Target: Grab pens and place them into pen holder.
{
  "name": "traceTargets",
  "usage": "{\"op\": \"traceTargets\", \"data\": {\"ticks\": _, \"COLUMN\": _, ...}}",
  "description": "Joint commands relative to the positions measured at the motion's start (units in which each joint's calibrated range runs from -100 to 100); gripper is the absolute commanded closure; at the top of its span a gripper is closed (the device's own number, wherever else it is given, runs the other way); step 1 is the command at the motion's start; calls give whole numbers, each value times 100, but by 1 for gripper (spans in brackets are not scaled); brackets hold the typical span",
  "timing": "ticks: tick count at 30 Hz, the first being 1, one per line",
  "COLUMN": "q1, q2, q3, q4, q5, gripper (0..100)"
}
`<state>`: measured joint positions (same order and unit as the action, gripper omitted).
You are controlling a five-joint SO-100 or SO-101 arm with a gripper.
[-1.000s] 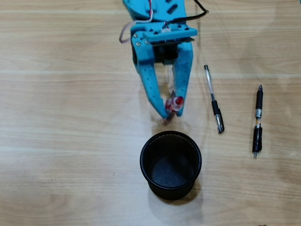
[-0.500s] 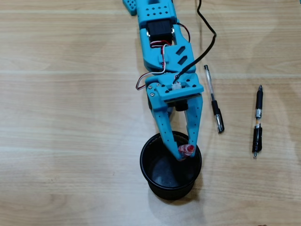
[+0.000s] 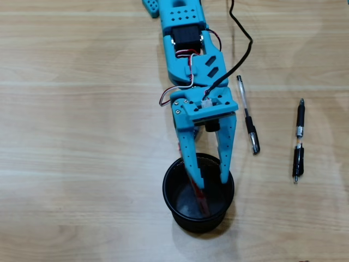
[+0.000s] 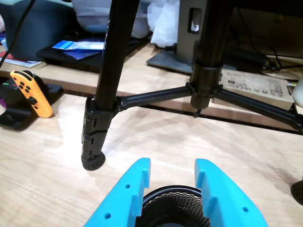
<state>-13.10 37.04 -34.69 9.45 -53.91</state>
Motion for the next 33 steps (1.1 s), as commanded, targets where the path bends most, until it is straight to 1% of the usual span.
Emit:
{"op": "traceTargets", "data": {"ticks": 1, "q1": -158, "q2": -337, "q3": -33, "q4": 171, "q5": 41, "gripper": 90}}
{"op": "traceTargets", "data": {"ticks": 3, "q1": -176, "q2": -575, "q3": -69, "q4": 891, "q5": 46, "gripper": 94}}
{"op": "traceTargets", "data": {"ticks": 5, "q1": -203, "q2": -881, "q3": -123, "q4": 1911, "q5": 72, "gripper": 98}}
{"op": "traceTargets", "data": {"ticks": 9, "q1": -203, "q2": -1484, "q3": -332, "q4": 3807, "q5": 308, "gripper": 98}}
{"op": "traceTargets", "data": {"ticks": 13, "q1": -222, "q2": -1951, "q3": -368, "q4": 5492, "q5": 297, "gripper": 98}}
{"op": "traceTargets", "data": {"ticks": 19, "q1": -222, "q2": -2367, "q3": -359, "q4": 7442, "q5": 281, "gripper": 98}}
{"op": "traceTargets", "data": {"ticks": 22, "q1": -222, "q2": -2554, "q3": -322, "q4": 8198, "q5": 250, "gripper": 98}}
{"op": "traceTargets", "data": {"ticks": 26, "q1": -286, "q2": -2740, "q3": -286, "q4": 9055, "q5": -95, "gripper": 98}}
{"op": "traceTargets", "data": {"ticks": 33, "q1": -560, "q2": -2740, "q3": 40, "q4": 9055, "q5": -478, "gripper": 98}}
